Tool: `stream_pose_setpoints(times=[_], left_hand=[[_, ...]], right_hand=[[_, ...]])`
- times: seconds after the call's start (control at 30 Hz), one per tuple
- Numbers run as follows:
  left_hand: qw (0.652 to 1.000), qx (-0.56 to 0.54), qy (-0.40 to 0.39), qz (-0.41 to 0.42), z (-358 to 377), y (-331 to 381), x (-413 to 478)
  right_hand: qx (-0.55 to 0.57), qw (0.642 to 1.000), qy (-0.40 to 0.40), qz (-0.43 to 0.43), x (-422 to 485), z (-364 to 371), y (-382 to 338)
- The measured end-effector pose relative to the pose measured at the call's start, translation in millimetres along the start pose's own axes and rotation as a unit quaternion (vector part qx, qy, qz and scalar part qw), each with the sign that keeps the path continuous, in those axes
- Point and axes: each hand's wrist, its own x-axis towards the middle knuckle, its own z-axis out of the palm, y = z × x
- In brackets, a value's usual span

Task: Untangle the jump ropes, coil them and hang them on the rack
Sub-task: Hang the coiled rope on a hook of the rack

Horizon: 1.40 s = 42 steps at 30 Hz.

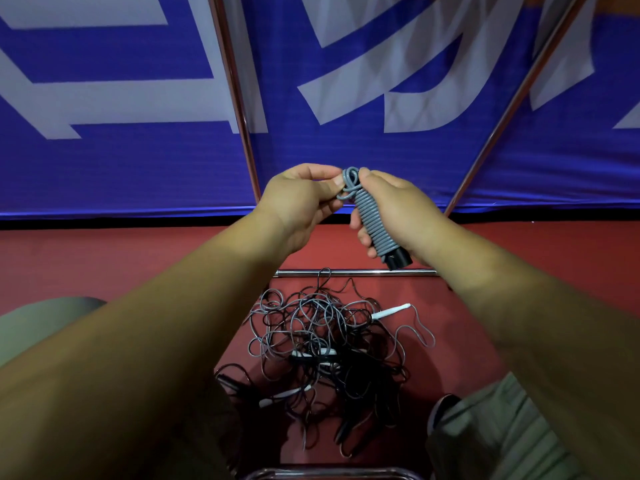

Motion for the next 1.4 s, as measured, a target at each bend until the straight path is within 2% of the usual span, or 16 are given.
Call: stream_pose_setpoints(times=[0.23, 0.3, 0.4, 0.47, 0.7, 0.97, 1.03, 1.17, 1.3, 1.4], left_hand=[[0.999, -0.053, -0.002, 0.012, 8.4, -6.3, -8.4], [0.999, -0.048, -0.003, 0.018, 11.6, -4.0, -10.6], [0.998, 0.039, -0.014, 0.045, 11.5, -3.2, -12.0], [0.994, 0.092, -0.011, 0.062, 9.1, -4.0, -10.4], [0.944, 0.291, -0.057, 0.144, 0.0, 8.2, -7.8], [0.913, 0.323, -0.052, 0.245, -2.7, 23.7, -9.4], [0.915, 0.305, -0.06, 0.257, -0.9, 27.5, -13.1], [0.891, 0.335, -0.055, 0.303, 3.2, 28.1, -22.5], [0.901, 0.313, -0.029, 0.298, 7.3, 31.0, -25.7], [0.913, 0.294, -0.006, 0.283, 5.1, 37.1, -20.3]], right_hand=[[-0.021, 1.0, -0.002, 0.007, 5.1, -3.1, 3.7], [-0.06, 0.998, 0.014, 0.002, 6.7, -3.2, 5.9], [-0.158, 0.987, 0.023, -0.022, 4.7, -3.6, 9.3], [-0.181, 0.983, 0.018, -0.028, 3.3, -3.4, 11.7], [-0.137, 0.99, -0.013, 0.011, 7.7, -7.4, 10.8], [-0.119, 0.992, -0.029, -0.022, 7.9, -14.4, -10.6], [-0.148, 0.988, -0.039, -0.016, 7.0, -14.0, -14.9], [-0.172, 0.983, -0.065, 0.02, 6.2, -9.7, -13.4], [-0.166, 0.985, -0.055, 0.013, 5.1, -2.2, -10.8], [-0.165, 0.986, -0.017, -0.006, 5.3, 0.4, -8.7]])
